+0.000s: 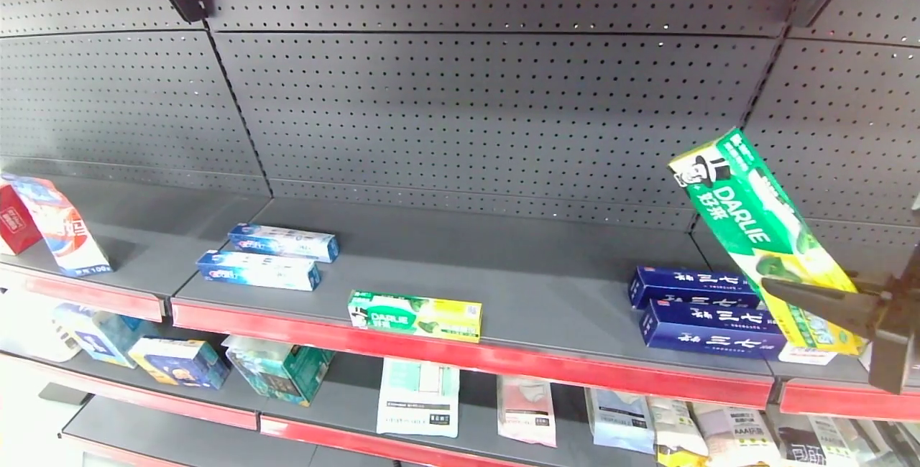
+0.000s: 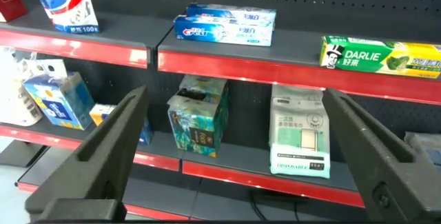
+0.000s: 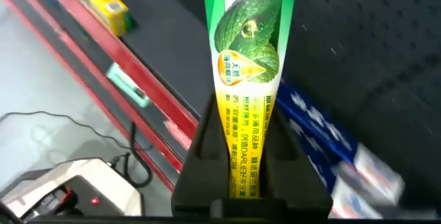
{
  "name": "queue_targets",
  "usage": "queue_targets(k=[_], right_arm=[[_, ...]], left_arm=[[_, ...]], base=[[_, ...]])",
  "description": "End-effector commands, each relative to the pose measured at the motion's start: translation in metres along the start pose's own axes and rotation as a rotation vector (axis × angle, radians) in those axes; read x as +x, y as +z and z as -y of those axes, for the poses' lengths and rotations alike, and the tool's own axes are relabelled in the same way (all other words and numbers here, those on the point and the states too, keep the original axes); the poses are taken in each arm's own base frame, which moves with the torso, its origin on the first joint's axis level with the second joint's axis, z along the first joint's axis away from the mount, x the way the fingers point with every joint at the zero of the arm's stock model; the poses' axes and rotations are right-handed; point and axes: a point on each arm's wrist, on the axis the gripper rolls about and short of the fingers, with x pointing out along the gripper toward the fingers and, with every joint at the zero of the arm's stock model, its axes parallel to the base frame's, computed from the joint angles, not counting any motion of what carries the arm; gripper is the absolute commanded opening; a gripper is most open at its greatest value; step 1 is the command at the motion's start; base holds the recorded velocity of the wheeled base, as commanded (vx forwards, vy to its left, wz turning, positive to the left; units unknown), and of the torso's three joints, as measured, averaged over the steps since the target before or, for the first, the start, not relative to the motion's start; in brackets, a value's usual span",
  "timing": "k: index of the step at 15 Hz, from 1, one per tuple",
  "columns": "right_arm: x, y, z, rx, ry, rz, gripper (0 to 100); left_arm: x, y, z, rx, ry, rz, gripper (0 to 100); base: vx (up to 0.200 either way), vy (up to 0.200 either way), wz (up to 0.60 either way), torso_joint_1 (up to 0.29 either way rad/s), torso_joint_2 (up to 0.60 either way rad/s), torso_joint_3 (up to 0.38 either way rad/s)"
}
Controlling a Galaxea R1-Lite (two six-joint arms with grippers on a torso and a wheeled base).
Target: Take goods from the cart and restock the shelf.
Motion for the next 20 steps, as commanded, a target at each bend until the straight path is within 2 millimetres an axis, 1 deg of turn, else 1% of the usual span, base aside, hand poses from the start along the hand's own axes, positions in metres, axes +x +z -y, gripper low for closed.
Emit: queue_targets(k=[1,2,4,5,7,8,9,10,11,12,13,16,20], right_arm=[[0.062,-0.002,0.024,-0.006,0.108,-0.012,0],[0.079,-0.005,0.032,-0.039,0.134,-0.003,0],[0.097,-0.007,0.039,-0.072,0.205,0.019,0],[0.110,-0.008,0.043,-0.084,0.247,0.025,0],[0.120,-0.006,0.045,-0.085,0.292,0.044,0],[0.130,-0.008,0.046,-0.104,0.328,0.050,0],[0.142,-0.016,0.048,-0.125,0.339,0.029,0],[0.146,-0.020,0.049,-0.127,0.352,0.023,0],[0.153,-0.028,0.045,-0.119,0.403,0.017,0],[0.157,-0.029,0.042,-0.123,0.421,0.017,0],[0.165,-0.030,0.041,-0.122,0.434,0.011,0],[0.179,-0.024,0.040,-0.120,0.448,0.025,0],[0.193,-0.008,0.027,-0.062,0.495,0.040,0]], left_arm=[[0.000,0.000,0.000,-0.001,0.000,-0.001,100],[0.000,0.000,0.000,-0.001,0.000,-0.001,100],[0.000,0.000,0.000,-0.001,0.000,-0.001,100],[0.000,0.000,0.000,-0.001,0.000,-0.001,100],[0.000,0.000,0.000,-0.001,0.000,-0.001,100],[0.000,0.000,0.000,-0.001,0.000,-0.001,100],[0.000,0.000,0.000,-0.001,0.000,-0.001,100],[0.000,0.000,0.000,-0.001,0.000,-0.001,100],[0.000,0.000,0.000,-0.001,0.000,-0.001,100],[0.000,0.000,0.000,-0.001,0.000,-0.001,100],[0.000,0.000,0.000,-0.001,0.000,-0.001,100],[0.000,0.000,0.000,-0.001,0.000,-0.001,100],[0.000,0.000,0.000,-0.001,0.000,-0.001,100]], base=[[0.000,0.000,0.00,0.000,0.00,0.000],[0.000,0.000,0.00,0.000,0.00,0.000],[0.000,0.000,0.00,0.000,0.00,0.000],[0.000,0.000,0.00,0.000,0.00,0.000],[0.000,0.000,0.00,0.000,0.00,0.000],[0.000,0.000,0.00,0.000,0.00,0.000],[0.000,0.000,0.00,0.000,0.00,0.000],[0.000,0.000,0.00,0.000,0.00,0.000],[0.000,0.000,0.00,0.000,0.00,0.000],[0.000,0.000,0.00,0.000,0.00,0.000],[0.000,0.000,0.00,0.000,0.00,0.000],[0.000,0.000,0.00,0.000,0.00,0.000],[0.000,0.000,0.00,0.000,0.00,0.000]])
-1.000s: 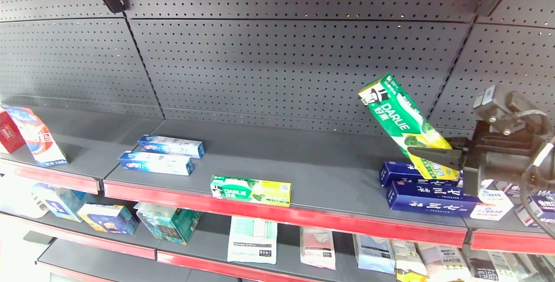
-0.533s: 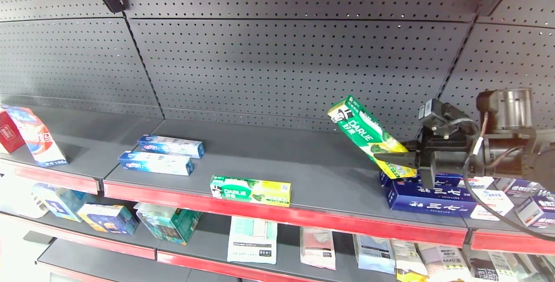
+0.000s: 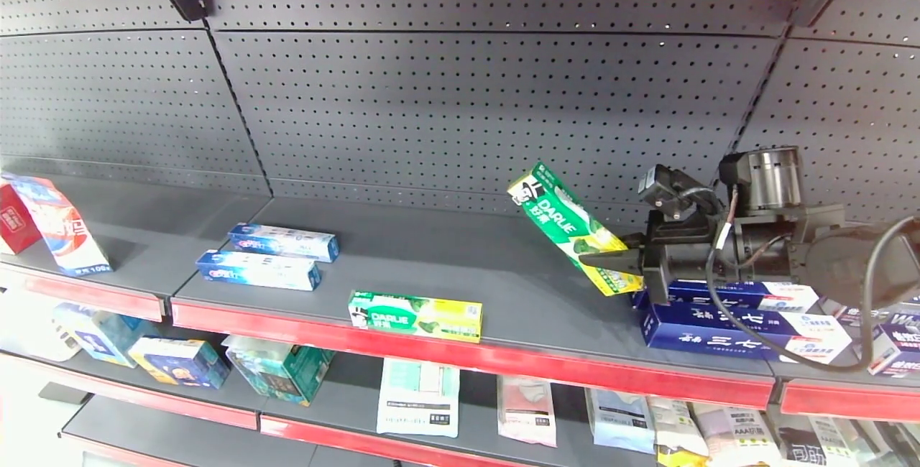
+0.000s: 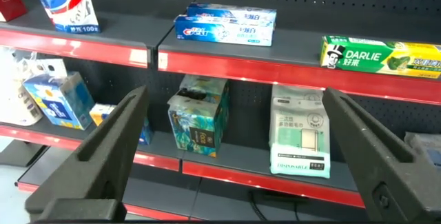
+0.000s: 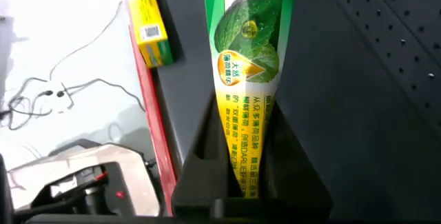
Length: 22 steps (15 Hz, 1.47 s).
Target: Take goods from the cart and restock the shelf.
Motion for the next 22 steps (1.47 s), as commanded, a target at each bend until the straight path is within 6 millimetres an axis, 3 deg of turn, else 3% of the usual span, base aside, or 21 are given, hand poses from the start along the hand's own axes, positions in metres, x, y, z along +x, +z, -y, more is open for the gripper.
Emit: queue_targets(k=[1,6,12,18,22], right_arm=[[0.014,0.004,0.003,0.000,0.021,0.008,0],[0.026,0.004,0.025,0.095,-0.016,0.012,0],[0.054,0.002,0.039,0.121,-0.102,-0.033,0],[0.060,-0.001,0.053,0.206,-0.125,-0.023,0],[0.075,-0.003,0.069,0.226,-0.202,-0.041,0]], left_arm=[[0.000,0.000,0.000,-0.001,0.000,-0.001,100],[0.000,0.000,0.000,-0.001,0.000,-0.001,100],[0.000,0.000,0.000,-0.001,0.000,-0.001,100],[0.000,0.000,0.000,-0.001,0.000,-0.001,100],[0.000,0.000,0.000,-0.001,0.000,-0.001,100]], base=[[0.000,0.000,0.00,0.000,0.00,0.000],[0.000,0.000,0.00,0.000,0.00,0.000],[0.000,0.000,0.00,0.000,0.00,0.000],[0.000,0.000,0.00,0.000,0.00,0.000],[0.000,0.000,0.00,0.000,0.00,0.000]])
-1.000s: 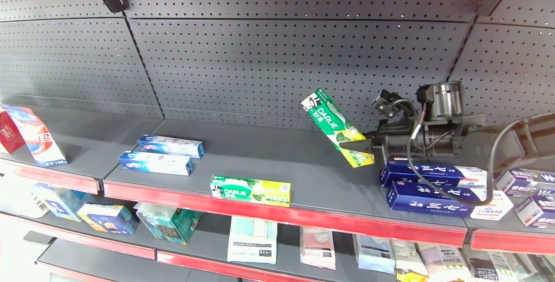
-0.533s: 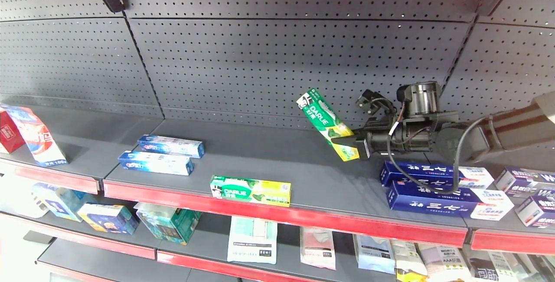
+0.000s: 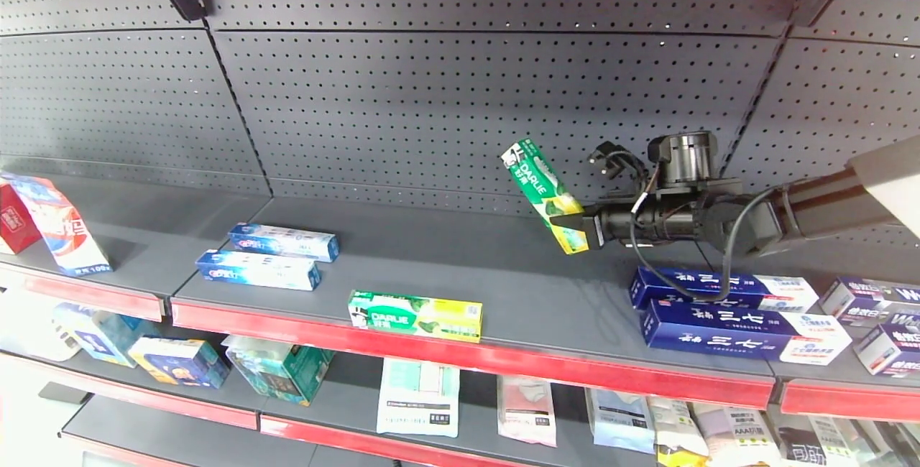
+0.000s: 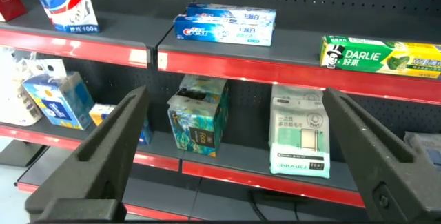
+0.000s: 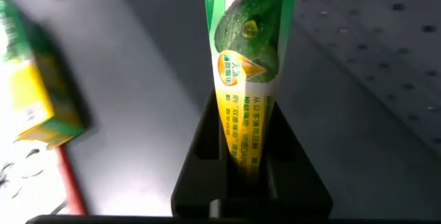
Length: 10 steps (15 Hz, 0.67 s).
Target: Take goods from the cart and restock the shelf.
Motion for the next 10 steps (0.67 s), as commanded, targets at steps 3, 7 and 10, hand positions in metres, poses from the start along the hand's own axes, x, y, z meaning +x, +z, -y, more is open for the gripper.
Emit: queue_targets(k=[3,7,10], right_arm=[[0.018,-0.008,-0.002,-0.014,0.020,-0.022,0],[0.023,-0.020,-0.008,-0.124,0.073,-0.096,0],[0.023,-0.026,-0.012,-0.211,0.099,-0.123,0]], left_arm=[[0.000,0.000,0.000,0.000,0.000,-0.001,100],[0.000,0.000,0.000,0.000,0.000,-0.001,100],[0.000,0.000,0.000,0.000,0.000,-0.001,100]], base=[[0.000,0.000,0.00,0.000,0.00,0.000],[0.000,0.000,0.00,0.000,0.00,0.000],[0.000,0.000,0.00,0.000,0.00,0.000]])
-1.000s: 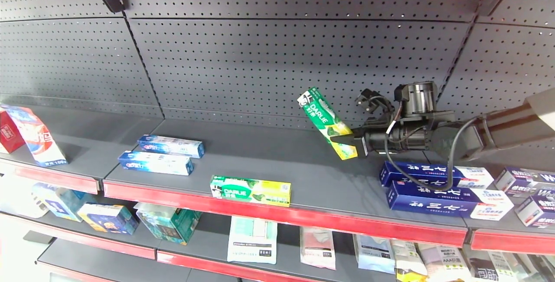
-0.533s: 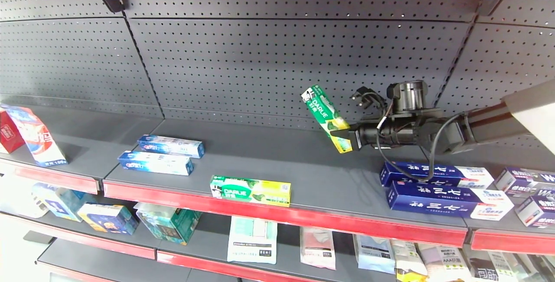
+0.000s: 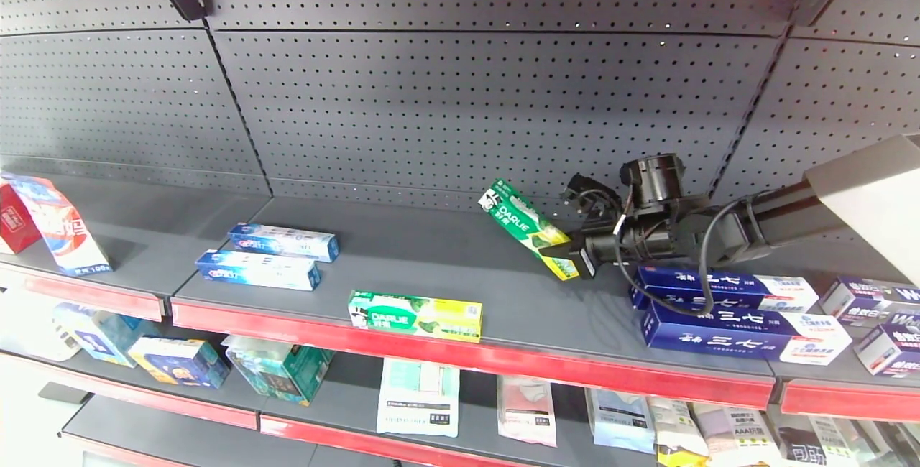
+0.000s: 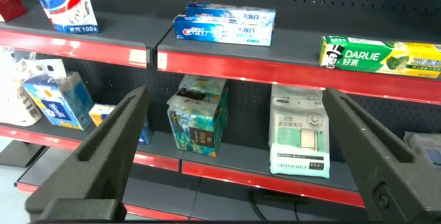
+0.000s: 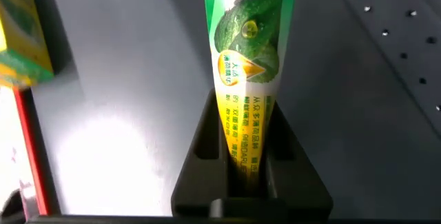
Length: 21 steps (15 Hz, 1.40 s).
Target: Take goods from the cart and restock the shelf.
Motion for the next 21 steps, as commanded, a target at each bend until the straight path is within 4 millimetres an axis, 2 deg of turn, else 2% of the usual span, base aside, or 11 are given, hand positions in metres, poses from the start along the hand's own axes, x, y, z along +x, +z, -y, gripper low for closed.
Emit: queue_targets(k=[1,6,16,21], right_arm=[[0.001,0.000,-0.003,-0.005,0.008,-0.004,0],[0.014,-0.003,-0.021,-0.022,0.033,-0.043,0],[0.029,-0.006,-0.024,-0.027,0.046,-0.056,0],[0.041,0.002,-0.023,-0.052,0.024,-0.047,0]], left_arm=[[0.000,0.000,0.000,0.000,0.002,-0.001,100],[0.000,0.000,0.000,0.000,0.000,-0.001,100],[0.000,0.000,0.000,0.000,0.000,-0.001,100],[0.000,0.000,0.000,0.000,0.000,-0.001,100]], base=[[0.000,0.000,0.00,0.000,0.00,0.000],[0.000,0.000,0.00,0.000,0.00,0.000],[0.000,0.000,0.00,0.000,0.00,0.000],[0.000,0.000,0.00,0.000,0.00,0.000]])
